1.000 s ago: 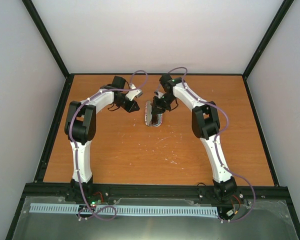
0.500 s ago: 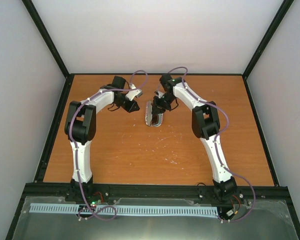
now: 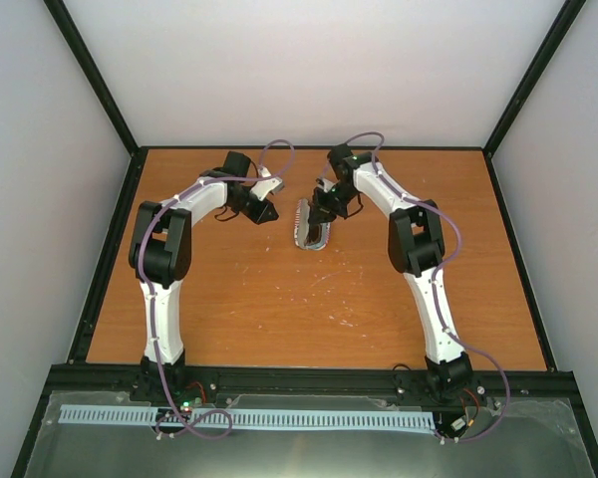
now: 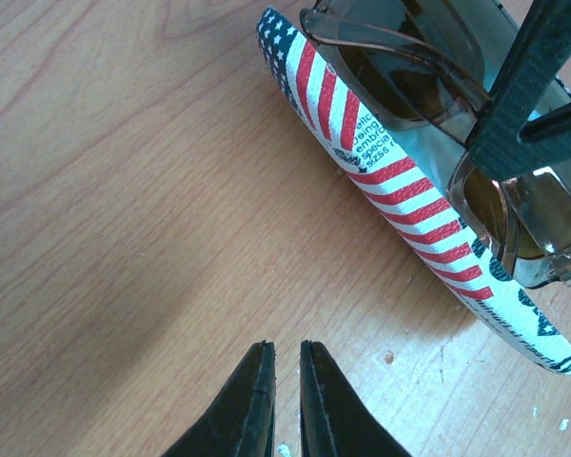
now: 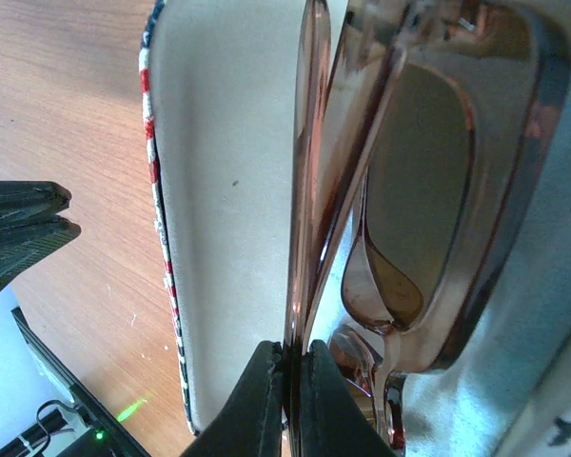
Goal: Organize the sunglasses
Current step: Adjust the sunglasses in the sunglasses case.
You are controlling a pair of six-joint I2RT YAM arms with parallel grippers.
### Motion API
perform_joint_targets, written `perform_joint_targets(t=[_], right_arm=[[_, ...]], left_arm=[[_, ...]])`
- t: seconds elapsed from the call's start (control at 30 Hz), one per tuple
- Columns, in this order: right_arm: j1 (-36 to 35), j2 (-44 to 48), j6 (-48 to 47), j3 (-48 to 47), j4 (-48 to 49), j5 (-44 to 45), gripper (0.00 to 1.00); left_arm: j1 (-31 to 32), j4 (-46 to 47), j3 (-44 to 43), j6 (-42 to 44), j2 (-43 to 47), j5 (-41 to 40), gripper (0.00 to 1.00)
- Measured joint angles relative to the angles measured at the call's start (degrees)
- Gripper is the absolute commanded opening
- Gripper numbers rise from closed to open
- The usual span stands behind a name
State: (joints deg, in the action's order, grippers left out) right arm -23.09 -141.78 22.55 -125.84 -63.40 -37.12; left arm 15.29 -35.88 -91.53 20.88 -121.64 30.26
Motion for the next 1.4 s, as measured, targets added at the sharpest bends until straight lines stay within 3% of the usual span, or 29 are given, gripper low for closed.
perform_joint_targets(t=[0.73,1.3,1.4], right_arm=[[1.0,0.6,-1.1,0.0,-2.2,1.0,0.03],[1.4,0.7,-3.1,3.2,-4.1,2.1,0.14],[1.5,0.9,-3.0,4.2,-3.8,1.4,0.24]], left_arm=[[0.0,0.1,0.0,0.0,0.0,0.0,0.11],[0.0,0.1,0.0,0.0,0.0,0.0,0.11],[0.0,0.1,0.0,0.0,0.0,0.0,0.11]])
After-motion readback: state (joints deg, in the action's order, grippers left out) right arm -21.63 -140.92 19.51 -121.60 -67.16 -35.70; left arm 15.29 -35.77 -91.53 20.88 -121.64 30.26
